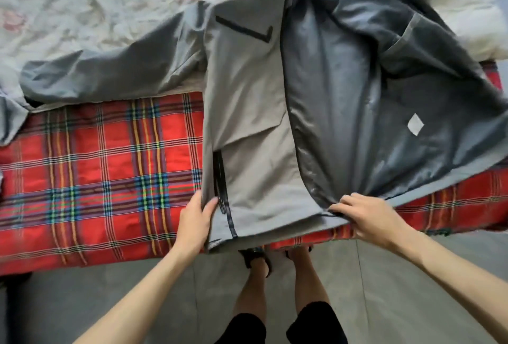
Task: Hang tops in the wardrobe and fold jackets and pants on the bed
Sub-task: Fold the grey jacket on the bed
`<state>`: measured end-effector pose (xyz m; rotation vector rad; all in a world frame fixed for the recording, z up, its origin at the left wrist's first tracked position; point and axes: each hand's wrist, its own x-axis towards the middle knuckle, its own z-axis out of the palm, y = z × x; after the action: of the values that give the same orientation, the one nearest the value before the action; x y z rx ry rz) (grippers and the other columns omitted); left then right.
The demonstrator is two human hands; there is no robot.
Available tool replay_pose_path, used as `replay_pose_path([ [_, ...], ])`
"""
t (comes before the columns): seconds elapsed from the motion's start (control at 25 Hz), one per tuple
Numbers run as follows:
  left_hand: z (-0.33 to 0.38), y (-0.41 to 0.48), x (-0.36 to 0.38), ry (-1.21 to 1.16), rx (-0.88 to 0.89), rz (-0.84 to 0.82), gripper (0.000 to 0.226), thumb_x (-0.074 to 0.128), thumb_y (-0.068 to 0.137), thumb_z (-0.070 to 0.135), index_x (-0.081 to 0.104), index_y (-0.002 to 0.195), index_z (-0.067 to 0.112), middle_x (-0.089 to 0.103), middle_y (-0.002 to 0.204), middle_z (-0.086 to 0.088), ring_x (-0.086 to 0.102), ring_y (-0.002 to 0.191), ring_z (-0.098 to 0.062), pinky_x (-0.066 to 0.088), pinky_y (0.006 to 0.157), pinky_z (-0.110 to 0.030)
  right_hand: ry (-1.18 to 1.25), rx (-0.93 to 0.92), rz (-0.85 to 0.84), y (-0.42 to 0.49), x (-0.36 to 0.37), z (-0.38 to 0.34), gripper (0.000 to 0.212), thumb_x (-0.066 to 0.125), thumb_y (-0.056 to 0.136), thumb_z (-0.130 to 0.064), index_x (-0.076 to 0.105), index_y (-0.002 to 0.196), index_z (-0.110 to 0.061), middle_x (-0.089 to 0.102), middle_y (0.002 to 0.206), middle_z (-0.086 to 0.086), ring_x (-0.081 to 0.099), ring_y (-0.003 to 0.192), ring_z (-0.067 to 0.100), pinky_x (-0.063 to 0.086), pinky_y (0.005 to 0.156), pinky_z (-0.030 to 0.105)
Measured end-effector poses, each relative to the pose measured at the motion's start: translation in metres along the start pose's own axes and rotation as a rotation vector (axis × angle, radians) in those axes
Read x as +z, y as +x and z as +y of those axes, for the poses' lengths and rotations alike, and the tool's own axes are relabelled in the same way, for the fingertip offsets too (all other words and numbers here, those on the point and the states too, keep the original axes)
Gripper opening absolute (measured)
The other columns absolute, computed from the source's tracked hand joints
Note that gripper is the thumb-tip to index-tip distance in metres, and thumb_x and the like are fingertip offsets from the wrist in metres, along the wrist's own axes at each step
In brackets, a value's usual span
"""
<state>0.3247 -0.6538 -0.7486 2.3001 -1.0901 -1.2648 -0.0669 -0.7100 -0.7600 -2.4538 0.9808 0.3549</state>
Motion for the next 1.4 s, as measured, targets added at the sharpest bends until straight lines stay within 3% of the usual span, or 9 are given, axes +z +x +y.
replay_pose_path([
  [0.08, -0.027, -0.003, 0.013, -0.038, -0.247, -0.067, 0.012, 0.067, 0.093, 0.020, 0.057, 0.088, 0.024, 0.067, 0.093, 0.001, 0.064, 0.091, -0.021, 0.055, 0.081, -0.028, 0.190, 0.189, -0.288, 0.010, 0.002, -0.004, 0.060, 0.061, 0.079, -0.026, 0.052, 0.138, -0.026, 0.054, 0.124, -0.003, 0.057, 0.111, 0.020, 0.049, 0.092, 0.033],
  [0.16, -0.018, 0.014, 0.012, -0.223, -0.318, 0.020, 0.016, 0.071, 0.090, 0.023, 0.058, 0.098, 0.026, 0.066, 0.104, -0.004, 0.065, 0.101, -0.024, 0.054, 0.090, -0.046, 0.544, 0.403, -0.098, 0.050, -0.016, -0.009, 0.052, 0.058, 0.081, -0.013, 0.056, 0.132, -0.022, 0.054, 0.120, -0.004, 0.058, 0.106, 0.016, 0.046, 0.097, 0.034],
  [0.32, 0.047, 0.077, -0.035, -0.833, -0.316, 0.123, 0.047, 0.060, 0.098, 0.031, 0.045, 0.138, 0.011, 0.056, 0.136, -0.013, 0.060, 0.118, -0.024, 0.049, 0.095, -0.034, 0.643, 0.542, 0.342, 0.157, -0.066, -0.032, 0.043, 0.060, 0.085, -0.010, 0.057, 0.127, -0.017, 0.057, 0.119, 0.006, 0.056, 0.109, 0.022, 0.043, 0.095, 0.035],
  [0.52, 0.081, 0.170, -0.110, -1.354, -0.459, 0.168, 0.089, 0.053, 0.095, 0.056, 0.014, 0.156, 0.004, 0.029, 0.159, -0.012, 0.035, 0.144, -0.020, 0.027, 0.119, -0.032, 0.418, 0.669, 0.346, 0.255, -0.090, -0.042, 0.077, 0.073, 0.084, -0.035, 0.033, 0.149, -0.028, 0.020, 0.151, 0.018, 0.025, 0.134, 0.038, 0.030, 0.111, 0.049],
  [0.72, 0.076, 0.243, -0.148, -1.322, -0.532, 0.367, 0.051, 0.059, 0.090, 0.059, 0.056, 0.124, 0.021, 0.057, 0.111, 0.005, 0.055, 0.075, -0.008, 0.043, 0.058, -0.020, 0.227, 0.735, 0.312, 0.276, -0.058, -0.031, 0.086, 0.079, 0.077, -0.044, 0.032, 0.148, -0.035, 0.015, 0.153, 0.017, 0.021, 0.135, 0.040, 0.026, 0.111, 0.054],
  [0.88, 0.081, 0.255, -0.186, -1.179, -0.350, 0.566, 0.018, 0.064, 0.095, 0.029, 0.058, 0.106, 0.017, 0.053, 0.070, 0.004, 0.045, 0.045, -0.008, 0.035, 0.040, -0.016, 0.230, 0.730, 0.365, 0.277, -0.052, -0.029, 0.085, 0.081, 0.074, -0.043, 0.037, 0.146, -0.032, 0.018, 0.152, 0.016, 0.021, 0.135, 0.039, 0.027, 0.109, 0.055],
  [1.04, 0.080, 0.245, -0.272, -1.062, 0.198, 1.093, 0.038, 0.071, 0.087, 0.011, 0.058, 0.121, 0.003, 0.063, 0.114, -0.007, 0.063, 0.102, -0.019, 0.054, 0.088, -0.025, 0.247, 0.626, 0.366, 0.277, -0.056, -0.033, 0.082, 0.080, 0.077, -0.038, 0.039, 0.147, -0.027, 0.018, 0.154, 0.016, 0.020, 0.138, 0.038, 0.026, 0.112, 0.054],
  [1.2, 0.040, 0.193, -0.232, -1.120, -0.150, 0.517, 0.062, 0.061, 0.096, 0.041, 0.040, 0.145, 0.009, 0.052, 0.140, -0.005, 0.056, 0.124, -0.025, 0.044, 0.108, -0.038, 0.496, 0.632, 0.454, 0.253, -0.055, -0.033, 0.077, 0.078, 0.081, -0.025, 0.040, 0.147, -0.018, 0.025, 0.147, 0.017, 0.028, 0.133, 0.035, 0.029, 0.113, 0.045],
  [1.4, 0.005, 0.076, -0.045, -0.289, -0.296, -0.120, 0.054, 0.064, 0.092, 0.045, 0.053, 0.133, 0.011, 0.066, 0.116, -0.001, 0.063, 0.105, -0.018, 0.051, 0.095, -0.039, 0.800, 0.729, 0.408, 0.170, -0.039, -0.035, 0.058, 0.075, 0.084, -0.013, 0.048, 0.135, -0.018, 0.061, 0.099, 0.003, 0.058, 0.084, 0.020, 0.044, 0.079, 0.025],
])
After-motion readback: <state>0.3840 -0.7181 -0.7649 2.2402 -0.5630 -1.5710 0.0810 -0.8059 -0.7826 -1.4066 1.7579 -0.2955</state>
